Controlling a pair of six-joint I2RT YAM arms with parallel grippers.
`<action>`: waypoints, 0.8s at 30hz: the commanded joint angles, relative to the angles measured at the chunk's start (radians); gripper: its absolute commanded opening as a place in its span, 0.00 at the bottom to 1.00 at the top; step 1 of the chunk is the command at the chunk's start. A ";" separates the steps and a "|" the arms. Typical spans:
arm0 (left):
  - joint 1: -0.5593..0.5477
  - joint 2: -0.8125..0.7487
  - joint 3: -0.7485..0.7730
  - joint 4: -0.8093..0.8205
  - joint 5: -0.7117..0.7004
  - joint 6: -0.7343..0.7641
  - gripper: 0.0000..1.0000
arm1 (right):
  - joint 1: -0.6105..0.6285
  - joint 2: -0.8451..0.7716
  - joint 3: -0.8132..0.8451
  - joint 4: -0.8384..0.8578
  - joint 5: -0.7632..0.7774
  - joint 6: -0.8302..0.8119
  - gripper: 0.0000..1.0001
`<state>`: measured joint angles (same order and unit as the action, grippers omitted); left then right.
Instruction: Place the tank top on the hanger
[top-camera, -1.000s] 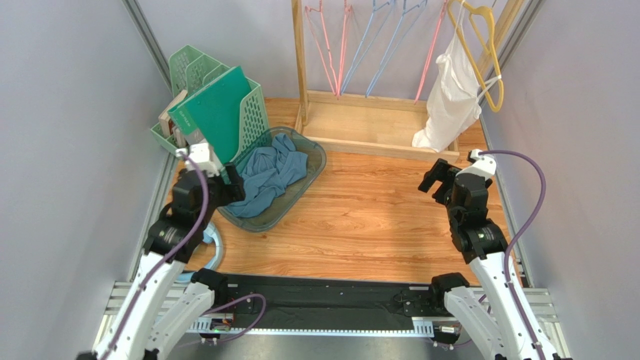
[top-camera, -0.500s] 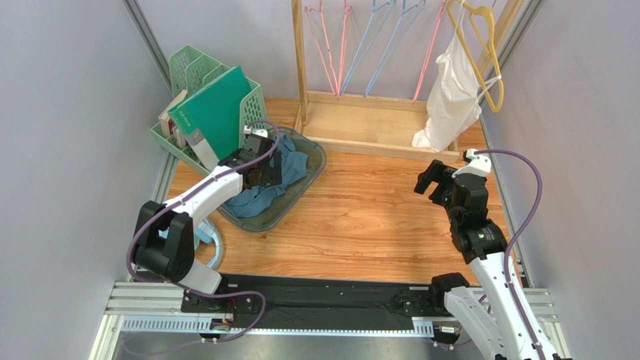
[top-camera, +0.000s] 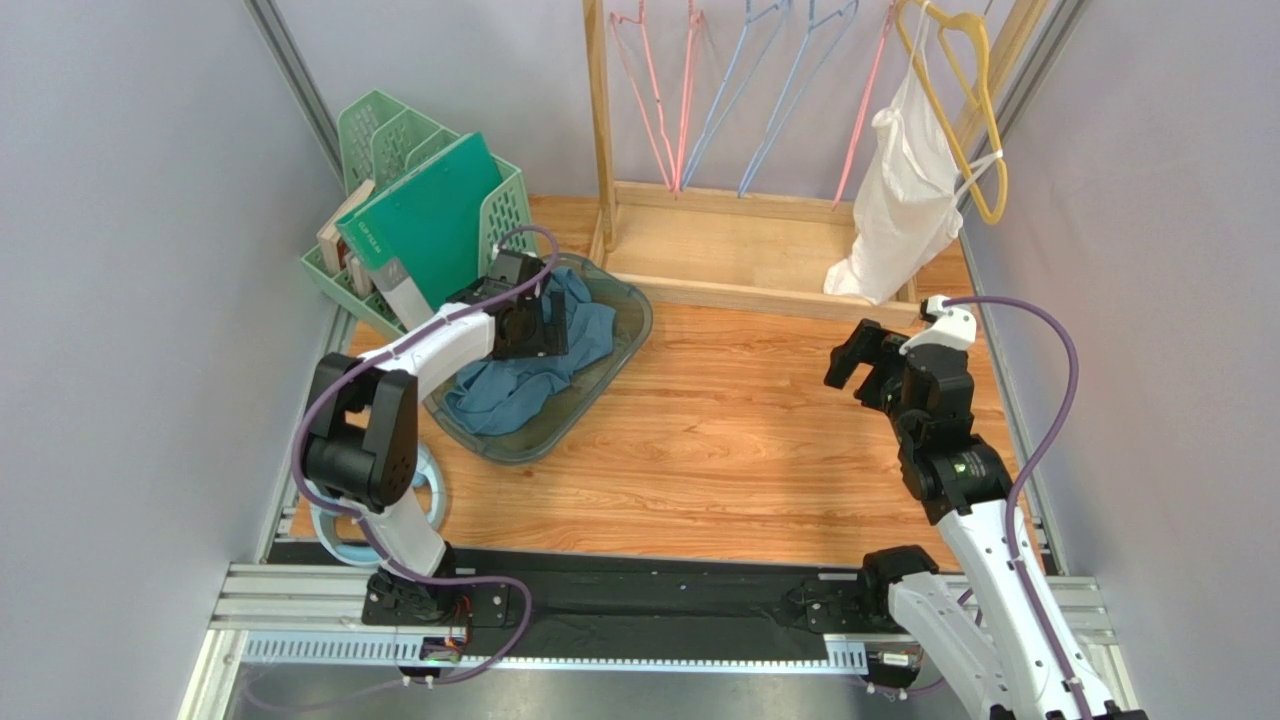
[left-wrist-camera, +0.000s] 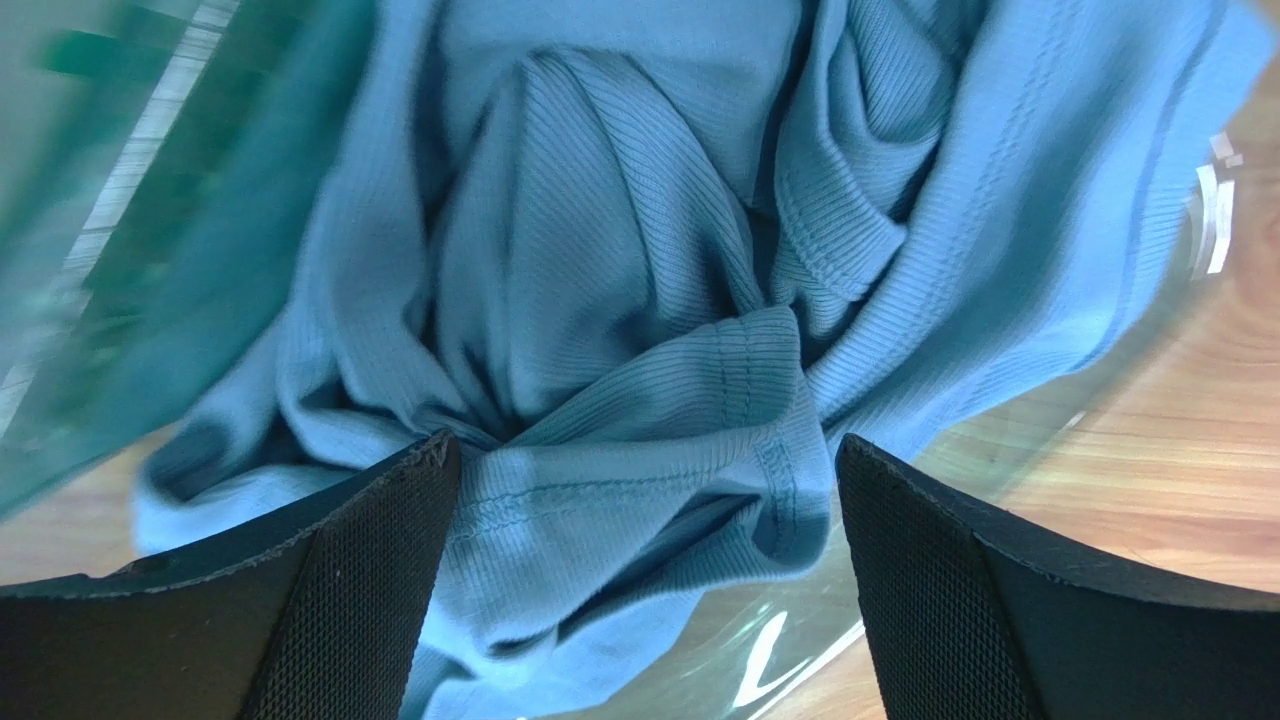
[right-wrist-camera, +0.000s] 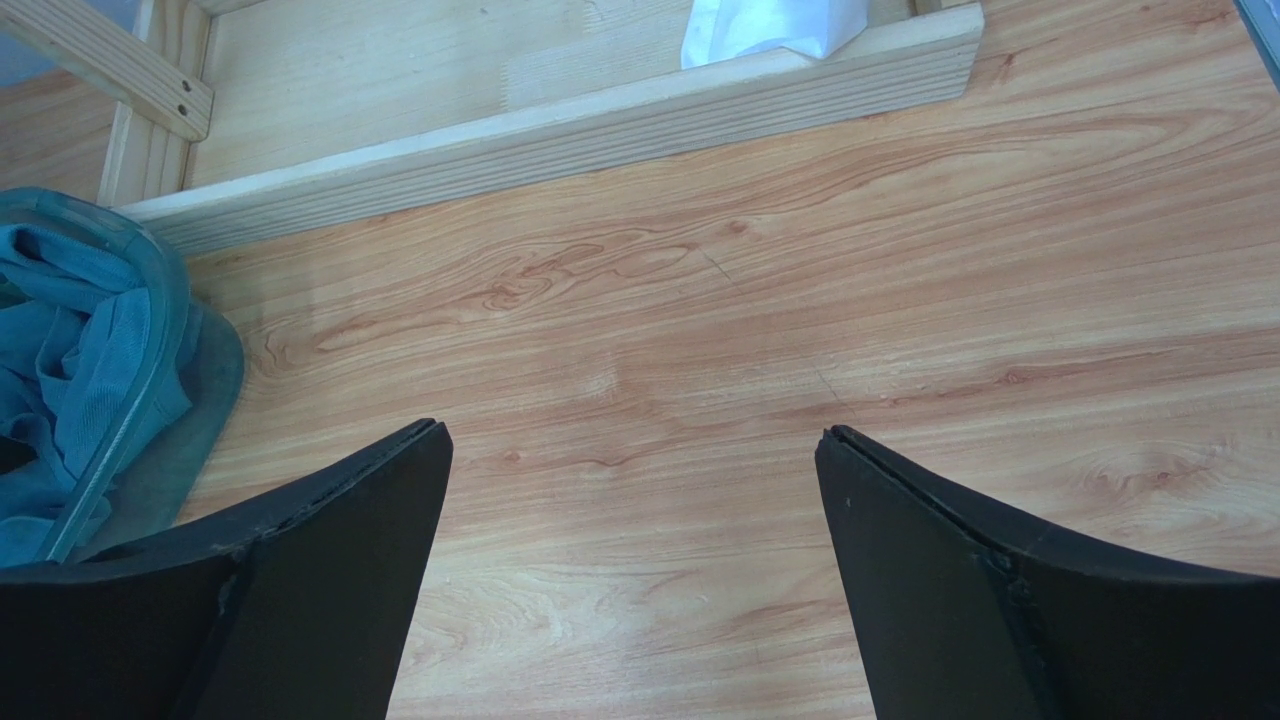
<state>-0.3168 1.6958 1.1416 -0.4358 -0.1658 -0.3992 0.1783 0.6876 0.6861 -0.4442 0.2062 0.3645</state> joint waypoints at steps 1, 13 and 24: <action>0.007 0.037 0.056 -0.004 0.055 0.005 0.99 | 0.003 -0.002 0.021 0.052 -0.014 -0.022 1.00; 0.004 0.108 0.043 -0.014 0.011 0.017 0.76 | 0.004 0.010 0.021 0.061 -0.024 -0.029 1.00; 0.005 0.051 -0.003 0.029 0.006 0.020 0.00 | 0.003 0.012 0.024 0.058 -0.031 -0.030 1.00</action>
<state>-0.3134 1.7973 1.1625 -0.4374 -0.1528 -0.3828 0.1783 0.7017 0.6861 -0.4282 0.1883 0.3496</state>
